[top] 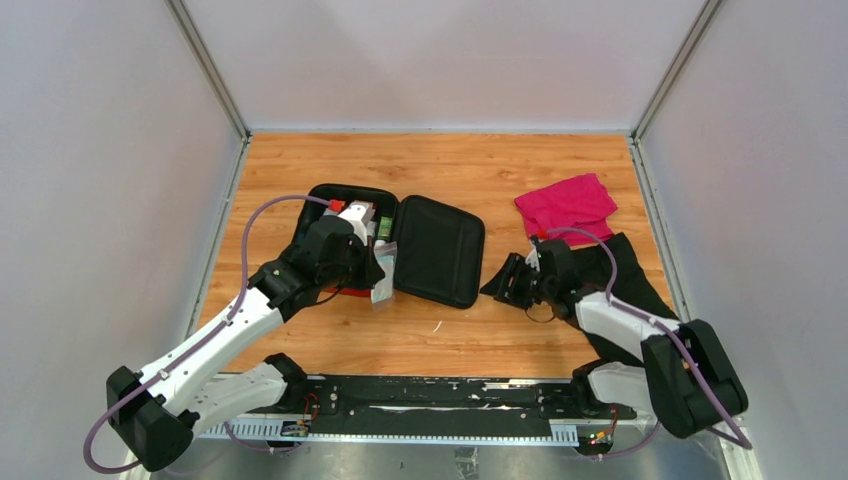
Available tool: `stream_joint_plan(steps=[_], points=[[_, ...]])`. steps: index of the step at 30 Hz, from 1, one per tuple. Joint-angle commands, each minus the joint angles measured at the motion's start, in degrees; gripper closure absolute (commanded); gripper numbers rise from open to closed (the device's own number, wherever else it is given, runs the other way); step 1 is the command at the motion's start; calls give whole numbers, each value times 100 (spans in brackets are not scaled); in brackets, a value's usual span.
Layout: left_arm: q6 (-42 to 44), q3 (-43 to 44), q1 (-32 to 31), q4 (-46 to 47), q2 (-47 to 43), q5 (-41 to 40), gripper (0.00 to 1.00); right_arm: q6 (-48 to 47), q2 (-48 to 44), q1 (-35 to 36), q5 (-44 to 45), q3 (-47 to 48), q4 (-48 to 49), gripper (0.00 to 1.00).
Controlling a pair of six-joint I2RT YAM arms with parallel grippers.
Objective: Organize the medicine kit
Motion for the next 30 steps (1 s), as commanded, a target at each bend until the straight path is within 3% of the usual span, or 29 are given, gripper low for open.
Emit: stream_joint_plan(steps=[1,6,9,17,30], points=[[174,136,23,216,40,-1,100,1535,-707,186,-144,-1036,1308,38],[366,361,23,16,90,-421,100,2518,-1410,871,416,-1543,1684,27],[470,535,23,-250,61,-1067,100,3011,-1608,1282,892,-1701,1798,24],[420,687,60,-398,-193,-2541,100,3982,-1001,1783,1396,-1721,2330,23],[416,307,151,-309,55,-2646,100,5742,305,2506,2679,-1629,3026,23]])
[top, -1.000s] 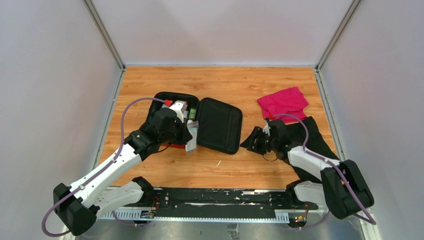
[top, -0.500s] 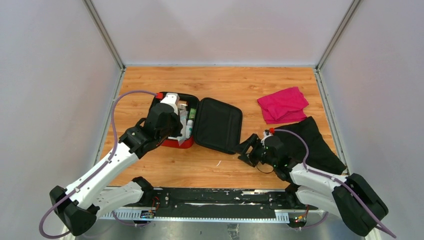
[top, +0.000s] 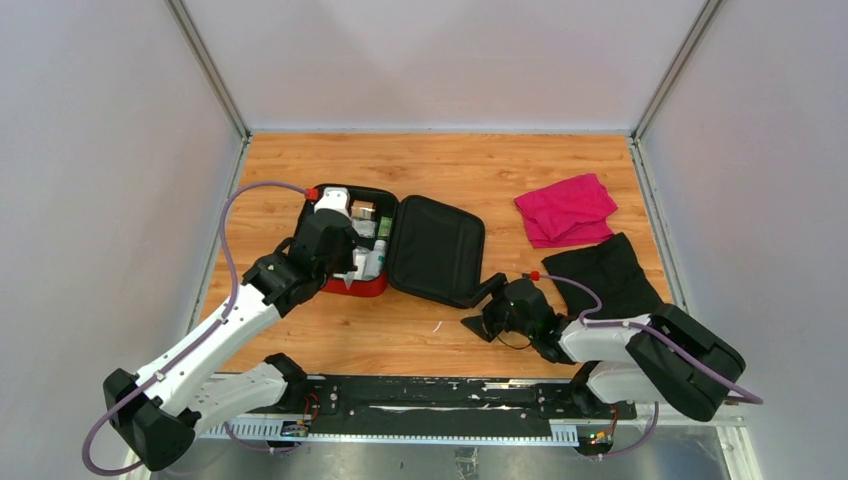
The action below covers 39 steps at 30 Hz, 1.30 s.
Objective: Organize the medicine kit
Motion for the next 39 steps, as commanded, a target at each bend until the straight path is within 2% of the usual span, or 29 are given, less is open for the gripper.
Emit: stream_joint_plan(steps=[1,5,12,22,25,28,32,33,35,36,39], points=[[47,-135,69,32,13,-203,100,731,318,196,997,-27,251,23],[40,-203,77,42,19,-146,100,1051,625,288,1386,-14,572,21],[47,-303,77,35,28,-130,100,1286,978,423,1791,180,566,18],[32,-496,86,116,168,-102,100,1253,738,543,2855,-64,720,18],[14,-533,86,138,173,-93,100,1115,885,543,3177,-220,1364,20],[6,-554,86,145,184,-74,100,1049,1382,543,3394,-399,2451,23],[21,-571,87,145,205,-53,100,923,2586,538,3467,-499,4771,28],[23,-572,86,137,206,-47,100,873,3131,534,3470,-476,5367,31],[21,-571,87,120,193,-49,100,1472,3652,542,3269,-347,5650,33],[21,-572,82,114,185,-52,100,1338,3722,534,3225,-292,5654,34],[30,-563,89,50,145,-74,100,-57,3450,530,3248,-201,5643,33]])
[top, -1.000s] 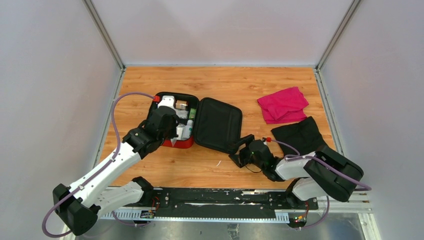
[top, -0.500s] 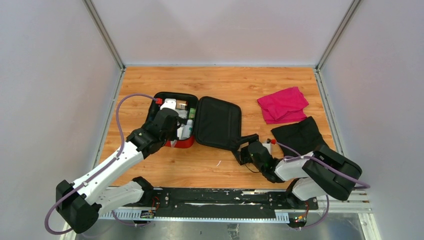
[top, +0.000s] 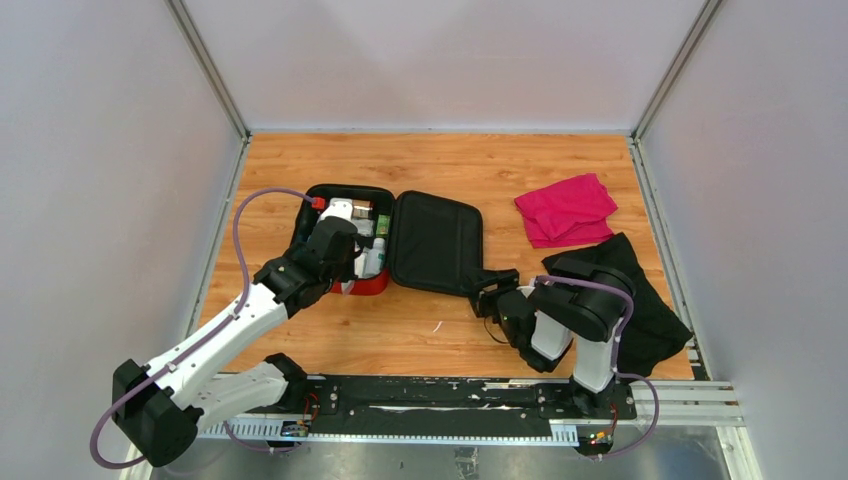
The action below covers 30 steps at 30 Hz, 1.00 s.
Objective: Organize the medicine kit
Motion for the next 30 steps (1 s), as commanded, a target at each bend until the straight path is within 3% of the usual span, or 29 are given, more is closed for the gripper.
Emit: stream_joint_plan(steps=[1,14,25,30], points=[[-5,-81,51,-64,-47,-94,100,-1278,-91,51,113,42,421,33],[-44,-129,59,-54,-116,-10,100,-2590,-769,-208,-156,-4,425,47],[-71,-68,54,-100,-167,83,100,-3566,-1875,-230,-399,-51,-71,43],[-67,54,59,-161,-204,118,100,-4152,-2896,-234,-284,-58,-1164,43]])
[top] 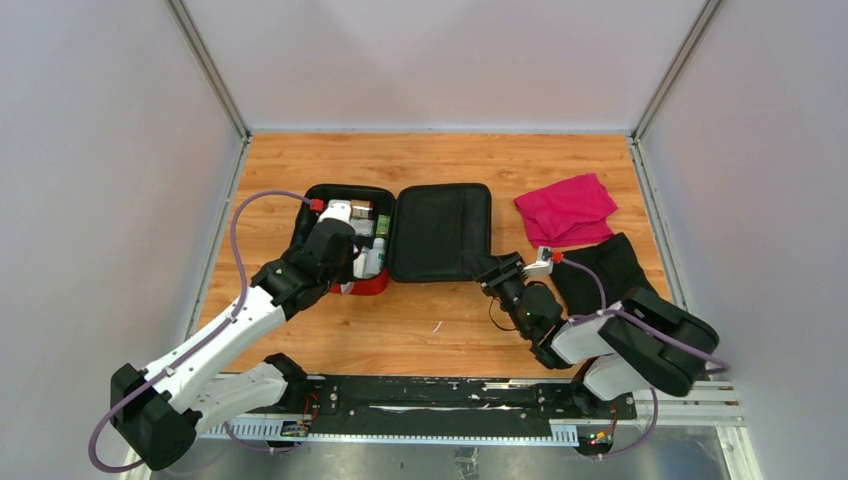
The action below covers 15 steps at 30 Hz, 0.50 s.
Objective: Organize the medicine kit
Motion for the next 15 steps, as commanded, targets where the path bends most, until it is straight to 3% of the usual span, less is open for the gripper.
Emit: stream_joint_plan(steps=[1,5,8,11,15], points=[[-52,148,31,-150,-100,53,100,-938,-956,-69,170,-20,-1199,43],[-85,234,30,-171,-59,139,100,-1393,-1997,-76,359,150,-2534,43],[-99,306,29,-168,-44,252,100,-1619,-2534,-181,276,274,-3333,49],[-66,367,26,-137,-12,356,100,-1745,-2665,-324,-95,322,-3549,61],[-26,425,31,-168,5,421,100,-1889,-2659,-364,-369,407,-3556,66]])
